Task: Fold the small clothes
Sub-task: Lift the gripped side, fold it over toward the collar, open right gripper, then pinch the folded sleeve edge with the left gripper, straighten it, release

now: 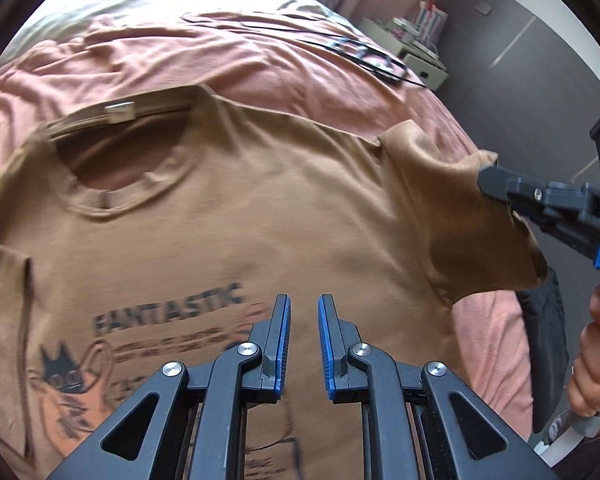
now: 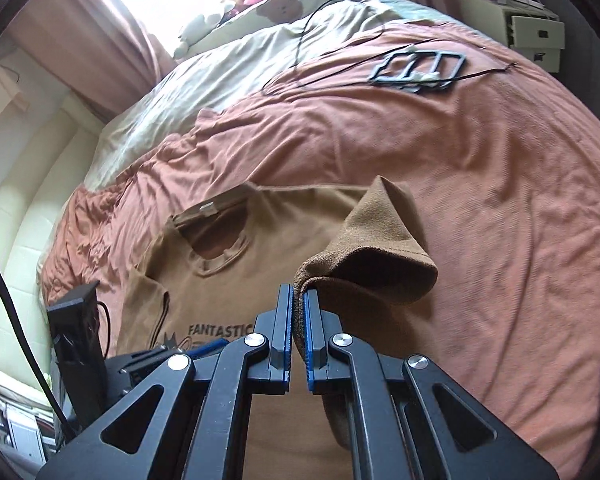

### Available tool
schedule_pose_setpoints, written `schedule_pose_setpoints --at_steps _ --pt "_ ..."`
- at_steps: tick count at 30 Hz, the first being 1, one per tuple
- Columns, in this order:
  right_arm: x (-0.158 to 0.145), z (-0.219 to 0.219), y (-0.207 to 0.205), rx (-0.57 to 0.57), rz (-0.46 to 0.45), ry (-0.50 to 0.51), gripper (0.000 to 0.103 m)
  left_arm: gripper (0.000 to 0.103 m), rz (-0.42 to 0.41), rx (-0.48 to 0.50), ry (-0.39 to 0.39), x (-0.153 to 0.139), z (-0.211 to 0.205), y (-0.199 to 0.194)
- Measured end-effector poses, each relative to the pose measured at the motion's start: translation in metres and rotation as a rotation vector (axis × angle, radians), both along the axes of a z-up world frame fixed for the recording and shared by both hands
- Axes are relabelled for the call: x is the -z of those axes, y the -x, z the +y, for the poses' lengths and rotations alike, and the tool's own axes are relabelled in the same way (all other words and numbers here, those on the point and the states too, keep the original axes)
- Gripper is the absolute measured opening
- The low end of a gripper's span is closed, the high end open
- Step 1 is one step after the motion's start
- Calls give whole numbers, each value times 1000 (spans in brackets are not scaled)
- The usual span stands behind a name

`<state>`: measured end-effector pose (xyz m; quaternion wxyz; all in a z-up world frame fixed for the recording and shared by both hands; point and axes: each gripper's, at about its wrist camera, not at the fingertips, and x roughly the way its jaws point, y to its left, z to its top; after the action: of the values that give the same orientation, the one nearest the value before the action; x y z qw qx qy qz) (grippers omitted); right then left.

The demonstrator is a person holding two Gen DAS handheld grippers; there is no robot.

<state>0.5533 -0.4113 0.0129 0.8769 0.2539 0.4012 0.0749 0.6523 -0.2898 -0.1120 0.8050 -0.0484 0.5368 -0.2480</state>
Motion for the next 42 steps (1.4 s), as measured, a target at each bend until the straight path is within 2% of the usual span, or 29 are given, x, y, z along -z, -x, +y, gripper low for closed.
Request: schedule_pose_setpoints --at_steps 5,6,8,9,10,11,12,13,16,23,24,26,27,33,35,38,42 --pt "16 26 -10 -62 33 -3 2 16 1 -38 -2 -3 22 -2" --pt "20 33 -13 -95 39 0 2 18 2 -43 -6 -3 24 -1" --pt "24 40 -16 -115 71 39 6 28 1 -47 -11 -2 28 -1" --pt "26 40 -17 -123 78 40 11 38 -4 -48 -16 -3 29 0" --pt "28 38 -16 -128 72 33 31 47 -11 -48 -22 -3 29 0" --pt "27 38 -14 -123 65 34 55 49 -19 -48 -27 -4 29 0" --pt "27 32 -11 -104 49 39 61 51 -25 -47 -29 -4 28 0" --pt "27 27 -7 -85 30 36 62 51 -26 -46 -27 -5 27 -1" --pt "31 10 1 -58 28 14 62 51 -23 -40 -22 -4 22 -4" --pt "56 -17 16 23 66 79 62 51 -35 -5 -29 0 -1 -7" --pt "60 -19 18 28 73 89 60 51 -37 3 -33 1 -5 -7" --pt "71 -20 21 21 100 95 40 51 -47 20 -44 4 -14 -7" --pt "75 -20 21 16 116 92 37 51 -53 30 -45 4 -19 -6" --pt "102 -13 22 -17 171 102 37 51 -67 74 -57 5 -40 -7" --pt "109 -12 20 -30 188 129 31 51 -73 85 -65 6 -46 -7" --pt "109 -8 19 -42 180 168 30 51 -85 100 -76 5 -55 -7" --pt "112 -9 21 -23 169 150 29 51 -120 114 -81 1 -70 -7"
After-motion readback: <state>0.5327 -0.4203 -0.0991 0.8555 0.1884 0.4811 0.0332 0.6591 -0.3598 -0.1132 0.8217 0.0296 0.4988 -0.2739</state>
